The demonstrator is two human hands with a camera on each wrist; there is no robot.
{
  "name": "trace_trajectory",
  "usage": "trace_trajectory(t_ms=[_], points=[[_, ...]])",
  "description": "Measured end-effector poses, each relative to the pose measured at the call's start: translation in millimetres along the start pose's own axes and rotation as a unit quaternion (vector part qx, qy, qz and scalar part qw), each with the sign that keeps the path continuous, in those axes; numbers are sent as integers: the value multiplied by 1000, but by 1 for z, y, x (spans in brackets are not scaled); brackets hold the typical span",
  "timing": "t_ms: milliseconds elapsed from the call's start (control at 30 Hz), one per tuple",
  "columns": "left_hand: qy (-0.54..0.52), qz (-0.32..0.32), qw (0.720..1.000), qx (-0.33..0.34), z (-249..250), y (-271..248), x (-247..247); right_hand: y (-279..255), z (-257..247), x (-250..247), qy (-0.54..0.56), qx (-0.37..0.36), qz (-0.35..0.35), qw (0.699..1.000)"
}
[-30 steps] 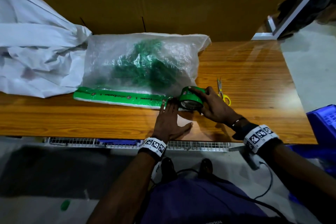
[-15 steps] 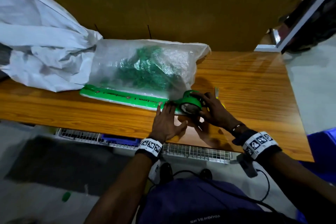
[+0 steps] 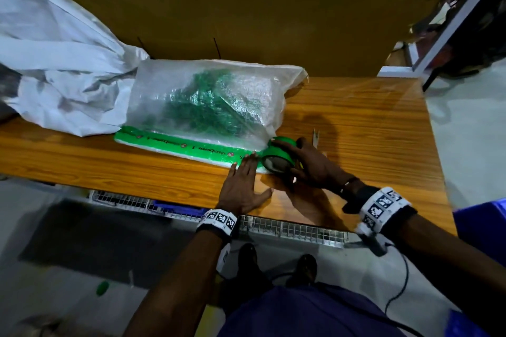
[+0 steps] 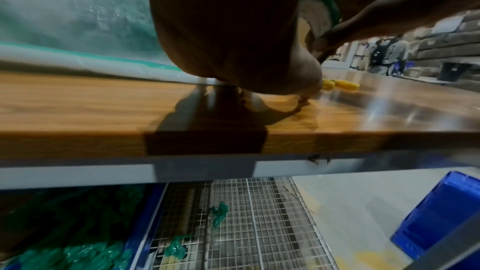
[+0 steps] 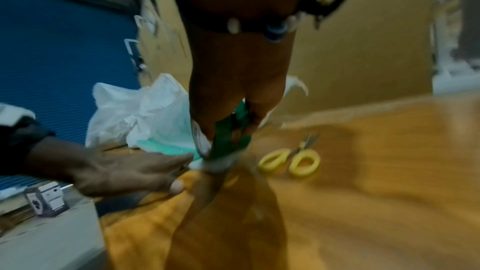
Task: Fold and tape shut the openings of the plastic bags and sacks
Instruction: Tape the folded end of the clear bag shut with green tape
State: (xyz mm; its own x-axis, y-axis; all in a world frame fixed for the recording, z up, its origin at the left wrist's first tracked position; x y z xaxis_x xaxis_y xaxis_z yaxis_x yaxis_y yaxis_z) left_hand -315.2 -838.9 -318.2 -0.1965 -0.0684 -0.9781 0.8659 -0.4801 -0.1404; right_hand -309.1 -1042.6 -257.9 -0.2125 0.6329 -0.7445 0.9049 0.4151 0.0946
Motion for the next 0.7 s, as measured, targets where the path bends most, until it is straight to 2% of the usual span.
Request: trace_trajectory(t_ms=[167, 267, 467, 600, 700], points=[[-19, -8, 1000, -11, 2, 1, 1, -20, 16, -14, -51, -1, -18, 999], [-46, 3, 998, -41, 12, 5, -3, -26, 14, -16, -12, 4, 4, 1000], [0, -43, 999, -31, 17, 10, -1, -30, 12, 1, 103, 38, 38, 993], [12, -54, 998, -44, 1, 16, 0, -13, 7, 7, 103, 47, 43, 993], [16, -65, 997, -45, 0, 17, 0, -8, 4, 5, 65, 53, 10, 996]])
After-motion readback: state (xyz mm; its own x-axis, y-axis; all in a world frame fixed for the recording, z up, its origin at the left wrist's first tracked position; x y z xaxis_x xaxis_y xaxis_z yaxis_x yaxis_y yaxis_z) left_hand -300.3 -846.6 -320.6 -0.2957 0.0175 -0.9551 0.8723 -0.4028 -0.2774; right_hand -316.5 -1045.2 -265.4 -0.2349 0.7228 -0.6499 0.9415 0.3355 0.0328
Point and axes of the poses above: each hand's wrist, its own y-axis towards the middle knuckle, its own x-axis out of the palm, z = x × y, the point moved 7 cm from there along y, towards the middle knuckle, and after that the axes turned 4 degrees about y, right-handed, at the moved point
